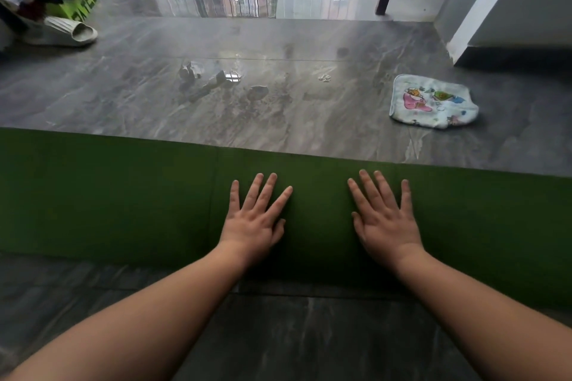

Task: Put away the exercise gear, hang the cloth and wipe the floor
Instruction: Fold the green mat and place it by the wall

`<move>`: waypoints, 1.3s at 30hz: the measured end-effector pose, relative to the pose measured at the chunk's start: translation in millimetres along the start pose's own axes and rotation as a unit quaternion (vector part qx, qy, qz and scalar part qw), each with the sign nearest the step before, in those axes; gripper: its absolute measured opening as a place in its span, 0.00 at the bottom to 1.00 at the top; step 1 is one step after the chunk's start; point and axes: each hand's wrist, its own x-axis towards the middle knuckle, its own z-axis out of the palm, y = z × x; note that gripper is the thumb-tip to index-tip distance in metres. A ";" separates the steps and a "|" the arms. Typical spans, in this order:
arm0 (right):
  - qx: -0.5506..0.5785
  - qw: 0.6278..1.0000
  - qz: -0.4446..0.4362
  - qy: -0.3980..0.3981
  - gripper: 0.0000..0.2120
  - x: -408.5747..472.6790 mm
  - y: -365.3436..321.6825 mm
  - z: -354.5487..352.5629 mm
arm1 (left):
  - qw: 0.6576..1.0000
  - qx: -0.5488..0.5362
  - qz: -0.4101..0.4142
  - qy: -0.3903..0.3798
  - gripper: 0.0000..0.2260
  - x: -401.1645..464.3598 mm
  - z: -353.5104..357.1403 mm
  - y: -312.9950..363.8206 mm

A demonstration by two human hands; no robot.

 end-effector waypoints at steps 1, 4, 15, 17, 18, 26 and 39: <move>0.002 1.000 0.003 -0.007 0.30 -3.9 -2.0 8.8 | 1.000 0.001 -0.003 -0.009 0.28 2.1 6.5 2.2; 0.015 0.999 0.025 -0.026 0.31 -14.4 -6.0 29.9 | 0.999 -0.016 -0.032 -0.038 0.27 10.6 24.9 9.9; 0.057 0.986 0.065 -0.141 0.32 -20.2 -11.1 82.8 | 0.986 -0.069 -0.086 -0.128 0.29 10.9 72.8 30.3; 0.062 0.983 0.065 -0.162 0.32 -15.7 -11.7 87.3 | 0.984 -0.068 -0.093 -0.133 0.29 9.7 79.6 30.5; 0.064 0.982 0.066 -0.168 0.32 -14.1 -12.2 89.0 | 0.984 -0.067 -0.096 -0.134 0.29 9.6 82.6 30.7; 0.087 0.969 0.094 -0.209 0.30 -9.1 -14.6 108.0 | 0.986 -0.067 -0.071 -0.134 0.28 16.7 101.1 24.9; 0.097 0.959 0.083 -0.252 0.32 -3.8 -13.6 87.2 | 0.975 -0.098 -0.083 -0.184 0.28 22.3 89.6 25.8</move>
